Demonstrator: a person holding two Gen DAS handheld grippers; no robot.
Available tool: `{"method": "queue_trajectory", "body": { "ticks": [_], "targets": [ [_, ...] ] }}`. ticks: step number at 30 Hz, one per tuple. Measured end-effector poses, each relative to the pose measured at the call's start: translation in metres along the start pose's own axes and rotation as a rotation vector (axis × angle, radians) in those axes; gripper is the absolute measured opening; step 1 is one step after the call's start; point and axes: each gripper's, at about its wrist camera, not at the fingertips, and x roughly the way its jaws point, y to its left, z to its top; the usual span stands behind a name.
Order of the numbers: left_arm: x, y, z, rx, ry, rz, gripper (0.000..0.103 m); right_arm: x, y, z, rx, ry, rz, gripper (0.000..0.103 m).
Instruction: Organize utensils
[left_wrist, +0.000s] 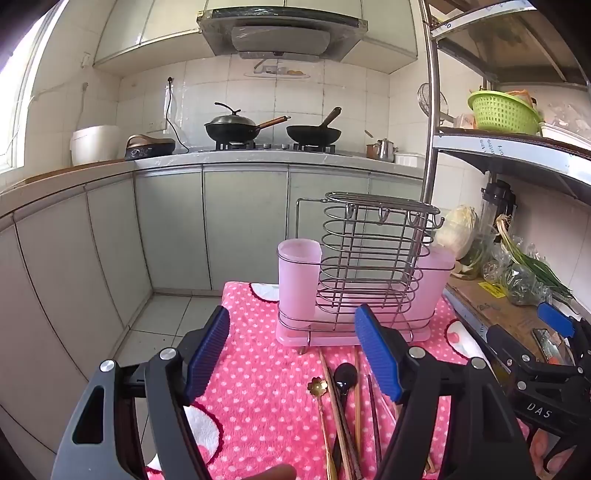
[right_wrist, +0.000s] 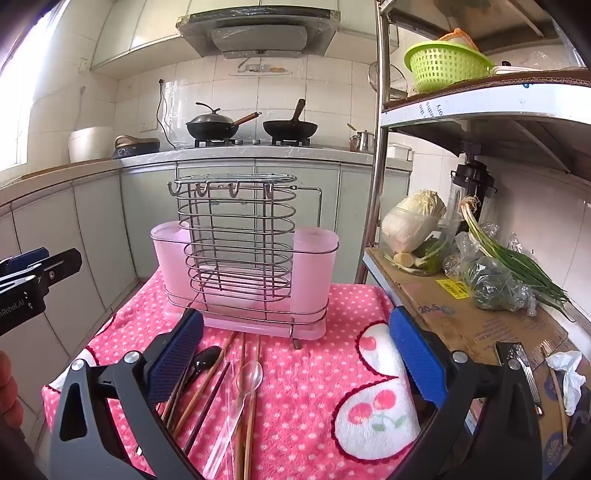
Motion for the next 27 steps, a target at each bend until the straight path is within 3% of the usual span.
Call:
{"method": "queue_trajectory", "body": {
  "ticks": [27],
  "targets": [
    [0.001, -0.004, -0.002, 0.003, 0.004, 0.001, 0.07, 0.003, -0.001, -0.003, 0.011, 0.004, -0.011, 0.101]
  ]
}}
